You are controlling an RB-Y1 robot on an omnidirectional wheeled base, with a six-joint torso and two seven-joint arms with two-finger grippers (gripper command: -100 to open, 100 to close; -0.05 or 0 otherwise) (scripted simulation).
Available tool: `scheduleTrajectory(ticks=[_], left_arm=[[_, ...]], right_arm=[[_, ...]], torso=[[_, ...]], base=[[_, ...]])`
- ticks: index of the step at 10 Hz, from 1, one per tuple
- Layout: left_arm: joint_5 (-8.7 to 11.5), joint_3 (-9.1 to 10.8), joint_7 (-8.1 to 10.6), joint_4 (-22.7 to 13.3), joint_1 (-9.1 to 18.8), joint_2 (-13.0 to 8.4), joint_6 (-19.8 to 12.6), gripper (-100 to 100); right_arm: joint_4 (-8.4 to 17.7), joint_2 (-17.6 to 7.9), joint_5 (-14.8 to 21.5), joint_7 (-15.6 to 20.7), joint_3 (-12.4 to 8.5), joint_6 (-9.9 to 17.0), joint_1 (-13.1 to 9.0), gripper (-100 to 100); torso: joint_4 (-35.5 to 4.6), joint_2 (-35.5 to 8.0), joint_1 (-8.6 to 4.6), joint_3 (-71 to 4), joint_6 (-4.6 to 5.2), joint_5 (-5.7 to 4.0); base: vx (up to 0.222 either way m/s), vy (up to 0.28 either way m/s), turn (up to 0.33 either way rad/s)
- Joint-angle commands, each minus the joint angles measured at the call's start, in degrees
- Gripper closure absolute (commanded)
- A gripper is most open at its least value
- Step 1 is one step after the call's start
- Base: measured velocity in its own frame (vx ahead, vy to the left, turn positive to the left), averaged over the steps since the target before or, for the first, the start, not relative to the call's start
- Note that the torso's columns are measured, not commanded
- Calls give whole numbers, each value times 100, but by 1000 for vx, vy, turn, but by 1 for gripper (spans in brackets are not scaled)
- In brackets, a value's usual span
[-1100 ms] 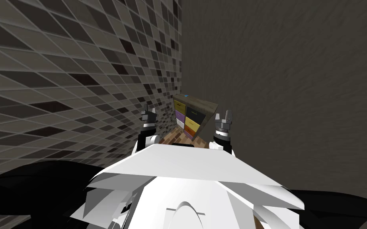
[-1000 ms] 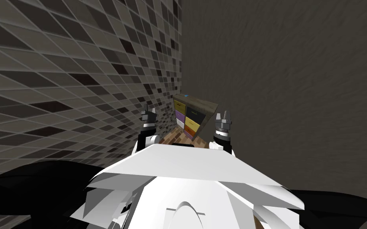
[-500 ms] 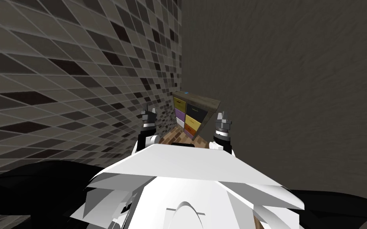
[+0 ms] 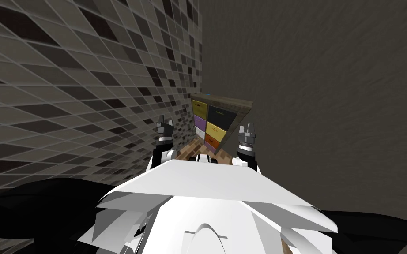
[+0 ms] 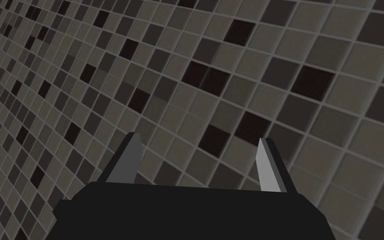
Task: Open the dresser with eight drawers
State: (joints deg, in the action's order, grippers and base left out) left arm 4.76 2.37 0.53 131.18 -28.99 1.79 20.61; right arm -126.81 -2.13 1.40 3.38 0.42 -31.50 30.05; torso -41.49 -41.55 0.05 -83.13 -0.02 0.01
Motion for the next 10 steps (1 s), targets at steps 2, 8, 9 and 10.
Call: scheduleTrajectory(ticks=[2,8,9,10], left_arm=[[0,-1,0,-1,0,0,0,0],[0,0,0,-1,0,0,0,0],[0,-1,0,-1,0,0,0,0],[0,-1,0,-1,1,1,0,0]], right_arm=[[324,-478,138,150,59,277,-77,-100],[1122,-1134,479,517,185,931,-273,-100],[1327,-1263,564,609,216,1092,-321,-100],[1397,-1263,564,609,216,1092,-321,-100]], torso=[[-74,-71,5,-136,1,2],[-79,-74,-18,-144,1,-5],[-80,-75,-3,-143,-1,-2],[-80,-76,14,-142,0,4]], base=[[-18,59,149],[-13,81,182],[-21,127,348],[-2,92,75]])
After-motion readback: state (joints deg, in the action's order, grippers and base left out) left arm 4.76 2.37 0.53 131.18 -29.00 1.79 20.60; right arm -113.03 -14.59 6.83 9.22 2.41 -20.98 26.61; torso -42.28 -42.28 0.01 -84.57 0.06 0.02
